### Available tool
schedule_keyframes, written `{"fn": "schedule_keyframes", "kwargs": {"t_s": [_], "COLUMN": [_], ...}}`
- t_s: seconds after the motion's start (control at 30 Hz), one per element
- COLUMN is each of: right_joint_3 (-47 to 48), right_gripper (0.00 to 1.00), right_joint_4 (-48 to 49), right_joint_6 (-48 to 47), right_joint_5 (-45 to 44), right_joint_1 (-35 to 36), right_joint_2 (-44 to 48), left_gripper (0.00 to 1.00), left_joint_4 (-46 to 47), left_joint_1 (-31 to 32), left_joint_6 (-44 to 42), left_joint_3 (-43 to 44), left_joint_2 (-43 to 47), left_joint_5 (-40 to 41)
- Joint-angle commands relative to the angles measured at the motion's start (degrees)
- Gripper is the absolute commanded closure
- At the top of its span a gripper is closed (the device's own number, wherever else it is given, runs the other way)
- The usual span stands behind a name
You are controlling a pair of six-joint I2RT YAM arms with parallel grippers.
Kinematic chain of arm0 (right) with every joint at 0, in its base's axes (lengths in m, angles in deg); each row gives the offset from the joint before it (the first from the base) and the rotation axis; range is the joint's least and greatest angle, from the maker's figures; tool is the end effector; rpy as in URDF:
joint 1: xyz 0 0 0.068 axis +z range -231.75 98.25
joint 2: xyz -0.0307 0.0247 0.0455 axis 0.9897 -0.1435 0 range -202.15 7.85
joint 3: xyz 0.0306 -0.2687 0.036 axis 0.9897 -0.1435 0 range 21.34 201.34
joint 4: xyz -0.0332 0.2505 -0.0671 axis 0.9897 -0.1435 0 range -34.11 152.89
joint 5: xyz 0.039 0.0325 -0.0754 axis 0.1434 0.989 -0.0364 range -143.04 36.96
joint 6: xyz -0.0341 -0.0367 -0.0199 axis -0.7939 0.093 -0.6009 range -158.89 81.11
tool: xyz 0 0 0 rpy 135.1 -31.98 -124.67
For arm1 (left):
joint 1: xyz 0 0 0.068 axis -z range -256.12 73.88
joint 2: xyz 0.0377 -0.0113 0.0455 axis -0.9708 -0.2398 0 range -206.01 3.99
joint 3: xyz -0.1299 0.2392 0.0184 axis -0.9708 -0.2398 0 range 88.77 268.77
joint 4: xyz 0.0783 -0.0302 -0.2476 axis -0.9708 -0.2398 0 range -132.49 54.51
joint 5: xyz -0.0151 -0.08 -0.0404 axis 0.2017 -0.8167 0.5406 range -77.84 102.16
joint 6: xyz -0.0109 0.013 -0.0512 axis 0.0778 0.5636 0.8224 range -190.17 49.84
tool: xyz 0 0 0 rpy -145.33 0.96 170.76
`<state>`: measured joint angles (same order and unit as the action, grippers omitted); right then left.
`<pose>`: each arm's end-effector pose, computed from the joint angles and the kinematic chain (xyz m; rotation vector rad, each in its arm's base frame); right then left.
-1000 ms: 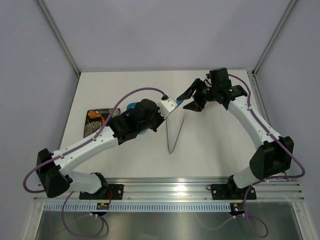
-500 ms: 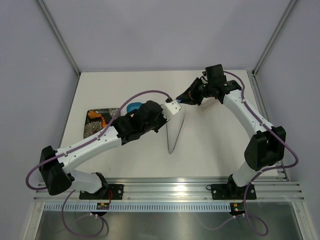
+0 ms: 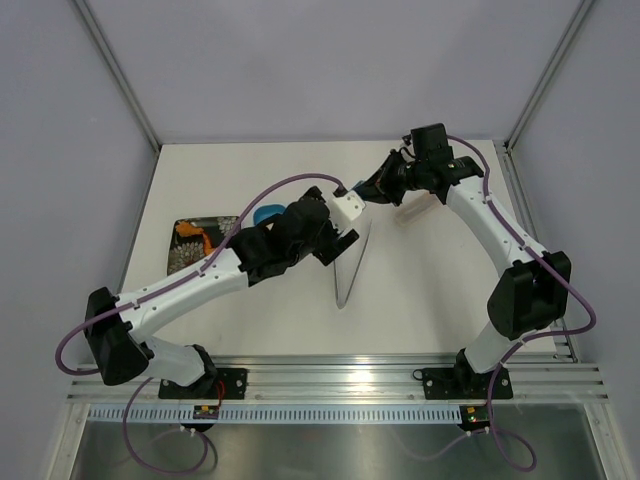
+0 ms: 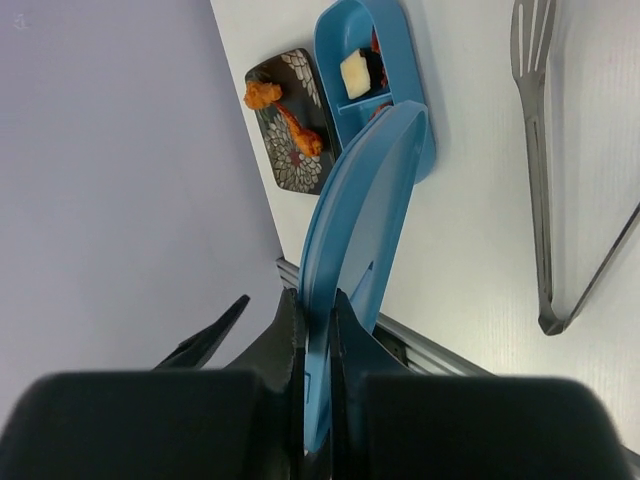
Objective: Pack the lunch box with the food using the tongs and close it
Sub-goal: Close the box lid on the packing box.
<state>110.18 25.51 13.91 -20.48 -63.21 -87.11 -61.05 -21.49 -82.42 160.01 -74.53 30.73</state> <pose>0.3430 0.1352 0.3385 0.4405 2.5045 1.2307 0.1880 -0.2451 0.3422 1.0032 1.8587 -0.0937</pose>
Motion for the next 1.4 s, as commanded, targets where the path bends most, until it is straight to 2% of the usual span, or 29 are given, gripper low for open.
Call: {"fn": "schedule_keyframes", "kwargs": {"t_s": [0.0, 0.2, 0.3, 0.37, 0.4, 0.43, 0.5, 0.53, 0.6, 0.73, 0.93, 1.1, 1.2, 1.27, 1.37], "right_joint_3": [-0.4, -0.3, -0.9, -0.9, -0.9, -0.8, -0.7, -0.2, -0.2, -0.8, -3.3, -4.5, -4.1, -1.8, 3.3], "right_gripper": [1.00, 1.00, 1.00, 1.00, 1.00, 1.00, 1.00, 1.00, 1.00, 1.00, 1.00, 1.00, 1.00, 1.00, 1.00], "right_joint_4": [3.5, 6.9, 9.5, 9.8, 9.8, 9.7, 9.2, 8.6, 7.9, 7.7, 10.3, 11.1, 10.1, 6.6, -6.3], "right_joint_6": [-3.1, -4.7, -7.3, -10.4, -11.3, -12.0, -14.0, -15.0, -16.6, -16.4, -10.7, -10.3, -10.0, -10.1, -10.7], "right_joint_5": [3.3, 6.1, 11.0, 13.3, 15.7, 17.0, 20.2, 20.9, 22.5, 21.2, 17.4, 16.9, 15.5, 9.7, 1.4], "right_joint_1": [0.4, 0.2, -1.0, -2.0, -3.1, -3.6, -4.5, -4.6, -4.5, -4.6, -4.6, -4.5, -4.4, -4.3, -3.9], "right_joint_2": [0.7, 0.9, 1.8, 2.2, 2.5, 2.6, 2.7, 2.7, 2.8, 3.6, 5.2, 7.6, 8.6, 8.6, 6.8], "left_gripper": [0.03, 0.01, 0.01, 0.01, 0.01, 0.01, 0.01, 0.01, 0.01, 0.01, 0.01, 0.01, 0.01, 0.01, 0.03], "left_joint_4": [4.9, 1.1, -6.0, -11.6, -12.8, -12.8, -11.2, -10.6, -8.9, -7.8, -7.7, -8.6, -11.2, -13.4, -17.1], "left_joint_1": [-0.4, -0.6, -3.3, -6.4, -10.4, -12.4, -17.8, -19.3, -22.3, -23.1, -23.1, -22.8, -19.7, -14.7, -9.7], "left_joint_6": [1.1, 4.5, 9.9, 15.1, 16.7, 18.1, 21.6, 22.5, 24.6, 25.8, 26.0, 26.1, 25.2, 24.5, 24.7], "left_joint_3": [4.8, 8.5, 14.5, 19.2, 19.9, 19.8, 18.8, 18.1, 16.4, 14.7, 13.5, 13.6, 14.4, 17.1, 20.6], "left_joint_2": [0.5, 1.2, 1.1, 1.4, 2.0, 2.8, 5.6, 6.4, 8.0, 9.1, 8.8, 9.1, 8.0, 6.3, 2.2], "left_joint_5": [4.0, 6.7, 6.7, 0.3, -2.5, -9.1, -15.1, -20.6, -24.9, -31.1, -39.0, -39.5, -34.8, -29.0, -22.9]}}
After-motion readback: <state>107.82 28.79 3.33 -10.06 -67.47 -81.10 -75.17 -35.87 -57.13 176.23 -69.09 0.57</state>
